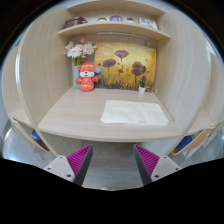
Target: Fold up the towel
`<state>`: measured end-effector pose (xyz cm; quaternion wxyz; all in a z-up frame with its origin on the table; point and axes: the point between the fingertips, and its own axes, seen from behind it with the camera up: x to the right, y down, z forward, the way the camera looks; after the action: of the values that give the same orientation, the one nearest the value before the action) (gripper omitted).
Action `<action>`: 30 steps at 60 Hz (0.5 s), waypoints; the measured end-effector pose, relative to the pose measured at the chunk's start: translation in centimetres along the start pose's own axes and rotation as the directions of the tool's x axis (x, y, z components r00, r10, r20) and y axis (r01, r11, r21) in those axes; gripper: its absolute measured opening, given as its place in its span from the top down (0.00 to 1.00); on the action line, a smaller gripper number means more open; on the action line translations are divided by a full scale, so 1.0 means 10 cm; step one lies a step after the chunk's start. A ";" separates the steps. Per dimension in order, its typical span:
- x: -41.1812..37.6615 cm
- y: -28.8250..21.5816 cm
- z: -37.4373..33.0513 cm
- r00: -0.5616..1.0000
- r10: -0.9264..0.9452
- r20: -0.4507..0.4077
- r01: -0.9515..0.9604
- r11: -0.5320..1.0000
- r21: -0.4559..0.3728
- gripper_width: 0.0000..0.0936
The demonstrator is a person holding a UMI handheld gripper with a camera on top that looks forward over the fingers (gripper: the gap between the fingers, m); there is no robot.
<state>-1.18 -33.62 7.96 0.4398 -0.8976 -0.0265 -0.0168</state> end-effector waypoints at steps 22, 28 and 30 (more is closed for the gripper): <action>-0.29 -0.97 1.89 1.000 -0.021 0.017 0.022 0.999 -0.030 0.13; -0.22 -1.08 2.32 0.999 -0.034 -0.020 0.033 0.998 -0.058 0.17; -0.19 -1.09 2.43 0.999 -0.037 -0.033 0.034 0.997 -0.073 0.19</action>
<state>-3.57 -7.84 1.55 0.4070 -0.9119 -0.0343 -0.0411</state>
